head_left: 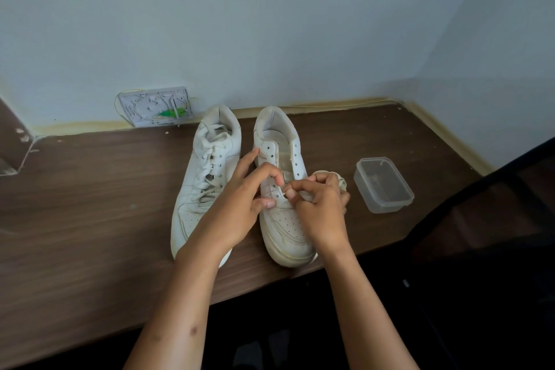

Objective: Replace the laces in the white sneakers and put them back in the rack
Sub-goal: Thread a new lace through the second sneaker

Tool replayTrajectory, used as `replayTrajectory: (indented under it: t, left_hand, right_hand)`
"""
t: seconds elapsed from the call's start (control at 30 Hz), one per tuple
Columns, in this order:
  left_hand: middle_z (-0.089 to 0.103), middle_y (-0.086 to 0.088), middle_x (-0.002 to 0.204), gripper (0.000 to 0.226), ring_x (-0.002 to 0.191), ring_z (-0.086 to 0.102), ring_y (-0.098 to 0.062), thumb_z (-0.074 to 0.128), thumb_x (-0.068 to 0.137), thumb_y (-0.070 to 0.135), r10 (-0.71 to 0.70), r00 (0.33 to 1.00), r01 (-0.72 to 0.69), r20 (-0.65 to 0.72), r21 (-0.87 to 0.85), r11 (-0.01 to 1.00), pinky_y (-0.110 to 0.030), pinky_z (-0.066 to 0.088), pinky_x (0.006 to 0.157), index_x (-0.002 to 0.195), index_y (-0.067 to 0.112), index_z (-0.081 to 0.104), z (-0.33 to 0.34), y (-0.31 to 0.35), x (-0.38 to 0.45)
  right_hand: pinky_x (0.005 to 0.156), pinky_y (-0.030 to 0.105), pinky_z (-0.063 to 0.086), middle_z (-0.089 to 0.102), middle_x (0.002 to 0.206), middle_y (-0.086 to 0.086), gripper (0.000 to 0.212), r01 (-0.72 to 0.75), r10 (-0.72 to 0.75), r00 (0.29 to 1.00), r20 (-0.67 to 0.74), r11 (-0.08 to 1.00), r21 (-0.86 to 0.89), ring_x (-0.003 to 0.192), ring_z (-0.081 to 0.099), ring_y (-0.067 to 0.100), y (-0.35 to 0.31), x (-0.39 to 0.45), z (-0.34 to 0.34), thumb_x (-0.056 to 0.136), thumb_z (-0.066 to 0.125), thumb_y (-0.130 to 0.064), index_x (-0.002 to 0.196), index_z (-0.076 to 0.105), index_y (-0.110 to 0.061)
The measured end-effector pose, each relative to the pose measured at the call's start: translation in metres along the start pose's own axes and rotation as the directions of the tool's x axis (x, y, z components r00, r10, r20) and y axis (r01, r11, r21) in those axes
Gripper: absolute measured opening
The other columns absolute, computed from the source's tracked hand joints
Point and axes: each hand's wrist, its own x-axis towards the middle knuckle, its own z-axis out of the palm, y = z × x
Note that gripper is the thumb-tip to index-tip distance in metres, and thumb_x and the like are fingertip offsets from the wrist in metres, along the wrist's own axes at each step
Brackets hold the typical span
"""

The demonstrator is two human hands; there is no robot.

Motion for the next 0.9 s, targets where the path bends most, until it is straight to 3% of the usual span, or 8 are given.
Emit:
replayTrajectory:
  t: [0.2, 0.33, 0.4, 0.47, 0.57, 0.63, 0.77, 0.9]
  left_hand:
    - [0.016, 0.017, 0.156, 0.041, 0.146, 0.025, -0.015, 0.065, 0.087, 0.001, 0.012, 1.000, -0.012, -0.020, 0.009, 1.000, -0.044, 0.041, 0.109, 0.096, 0.039, 0.051, 0.002, 0.001, -0.001]
    - [0.015, 0.010, 0.158, 0.038, 0.136, 0.028, 0.006, 0.065, 0.087, 0.001, 0.015, 0.999, -0.014, -0.034, 0.029, 0.999, -0.038, 0.041, 0.108, 0.098, 0.035, 0.054, 0.004, 0.001, -0.001]
    - [0.015, 0.009, 0.159, 0.036, 0.114, 0.031, 0.028, 0.066, 0.087, 0.000, 0.018, 0.999, -0.016, -0.033, 0.049, 0.999, -0.035, 0.043, 0.105, 0.100, 0.032, 0.055, 0.005, -0.001, -0.001]
    - [0.015, 0.008, 0.159, 0.039, 0.114, 0.021, 0.035, 0.066, 0.086, 0.000, 0.028, 0.999, -0.025, -0.036, 0.067, 0.997, -0.034, 0.043, 0.104, 0.099, 0.034, 0.054, 0.006, -0.003, 0.000]
    - [0.015, 0.009, 0.159, 0.046, 0.124, 0.007, 0.032, 0.066, 0.086, -0.002, 0.042, 0.998, -0.038, -0.042, 0.088, 0.995, -0.033, 0.045, 0.102, 0.098, 0.040, 0.050, 0.008, -0.006, 0.001]
    - [0.016, 0.010, 0.159, 0.049, 0.127, 0.008, 0.029, 0.066, 0.085, -0.002, 0.042, 0.998, -0.038, -0.052, 0.076, 0.996, -0.032, 0.045, 0.102, 0.098, 0.043, 0.051, 0.009, -0.006, 0.001]
    - [0.024, 0.010, 0.155, 0.054, 0.137, 0.040, -0.010, 0.070, 0.085, 0.002, 0.021, 0.997, -0.022, -0.071, -0.016, 1.000, -0.036, 0.048, 0.104, 0.099, 0.052, 0.056, 0.006, 0.000, 0.003]
    - [0.033, 0.013, 0.146, 0.050, 0.124, 0.054, -0.020, 0.074, 0.082, 0.005, 0.023, 0.996, -0.030, -0.082, -0.086, 0.996, -0.030, 0.052, 0.097, 0.102, 0.049, 0.060, 0.002, 0.004, 0.001]
  right_hand:
    - [0.110, 0.041, 0.025, 0.041, 0.109, -0.015, 0.007, 0.021, -0.020, 0.999, 0.031, 1.000, -0.016, 0.112, 0.026, 0.011, 0.001, 0.000, -0.002, 0.089, 0.070, -0.030, 0.093, 0.075, -0.032]
    - [0.110, 0.038, 0.023, 0.038, 0.105, -0.020, 0.008, 0.030, -0.033, 0.995, 0.091, 0.999, 0.036, 0.111, 0.026, 0.010, 0.004, 0.001, -0.004, 0.089, 0.070, -0.032, 0.095, 0.075, -0.034]
    - [0.111, 0.039, 0.024, 0.038, 0.105, -0.020, 0.009, 0.030, -0.036, 0.994, 0.107, 0.998, 0.051, 0.111, 0.027, 0.011, 0.005, 0.002, -0.004, 0.088, 0.070, -0.033, 0.096, 0.075, -0.033]
    - [0.111, 0.040, 0.024, 0.037, 0.104, -0.019, 0.009, 0.032, -0.038, 0.993, 0.114, 0.998, 0.054, 0.111, 0.028, 0.011, 0.006, 0.003, -0.004, 0.088, 0.070, -0.032, 0.095, 0.076, -0.032]
    - [0.113, 0.044, 0.025, 0.036, 0.104, -0.018, 0.006, 0.031, -0.042, 0.987, 0.155, 0.997, 0.069, 0.113, 0.030, 0.011, 0.006, 0.004, -0.005, 0.088, 0.070, -0.031, 0.092, 0.075, -0.032]
    - [0.112, 0.045, 0.025, 0.036, 0.105, -0.016, 0.006, 0.038, -0.045, 0.986, 0.160, 0.998, 0.047, 0.113, 0.030, 0.012, 0.005, 0.003, -0.005, 0.089, 0.069, -0.031, 0.092, 0.074, -0.033]
    - [0.106, 0.037, 0.023, 0.037, 0.114, -0.014, 0.015, 0.121, -0.117, 0.992, 0.034, 0.978, -0.169, 0.112, 0.027, 0.011, 0.003, -0.004, -0.005, 0.093, 0.065, -0.031, 0.107, 0.069, -0.035]
    - [0.101, 0.029, 0.031, 0.040, 0.130, -0.002, 0.050, 0.137, -0.173, 0.970, -0.169, 0.969, -0.207, 0.117, 0.036, 0.017, 0.003, -0.035, -0.005, 0.092, 0.065, -0.027, 0.137, 0.044, -0.020]
